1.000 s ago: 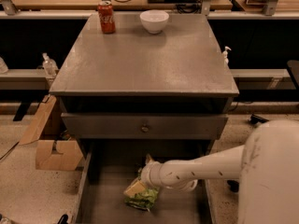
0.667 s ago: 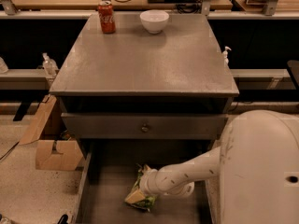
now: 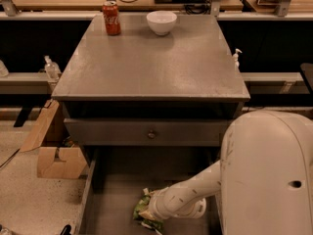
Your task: Pick green jalapeno chip bag from middle drawer and place on counter
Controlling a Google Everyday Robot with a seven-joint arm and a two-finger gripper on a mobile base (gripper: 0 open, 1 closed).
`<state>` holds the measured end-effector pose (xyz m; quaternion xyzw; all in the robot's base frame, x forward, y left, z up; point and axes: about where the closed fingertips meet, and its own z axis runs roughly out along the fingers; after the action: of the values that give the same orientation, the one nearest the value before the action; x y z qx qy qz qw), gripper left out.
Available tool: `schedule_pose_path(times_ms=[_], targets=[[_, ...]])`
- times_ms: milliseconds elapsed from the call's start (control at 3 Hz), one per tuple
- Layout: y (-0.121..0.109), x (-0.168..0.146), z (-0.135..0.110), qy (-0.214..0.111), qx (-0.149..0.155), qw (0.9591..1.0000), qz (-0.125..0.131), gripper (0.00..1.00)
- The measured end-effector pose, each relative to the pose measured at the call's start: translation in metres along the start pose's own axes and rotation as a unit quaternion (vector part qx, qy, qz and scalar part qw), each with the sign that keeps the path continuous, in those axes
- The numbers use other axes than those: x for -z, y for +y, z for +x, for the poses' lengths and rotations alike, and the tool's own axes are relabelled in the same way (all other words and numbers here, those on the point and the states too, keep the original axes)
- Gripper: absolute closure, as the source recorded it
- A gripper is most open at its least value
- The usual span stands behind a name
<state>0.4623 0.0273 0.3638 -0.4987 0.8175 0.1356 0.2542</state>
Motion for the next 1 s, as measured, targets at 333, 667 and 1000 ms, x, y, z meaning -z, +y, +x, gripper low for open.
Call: schedule_pose_path(times_ms=[333,667,1000], targets=[[0.001,0.000,0.000,0.000,0.000,1.0000,-0.001,0.99],[0.000,0.004,-0.002,-0.002,0.000,1.0000,-0.001,1.00],[-0.004,0.041,-0.005,-0.034,0.000,0.9994,-0.003,1.00]])
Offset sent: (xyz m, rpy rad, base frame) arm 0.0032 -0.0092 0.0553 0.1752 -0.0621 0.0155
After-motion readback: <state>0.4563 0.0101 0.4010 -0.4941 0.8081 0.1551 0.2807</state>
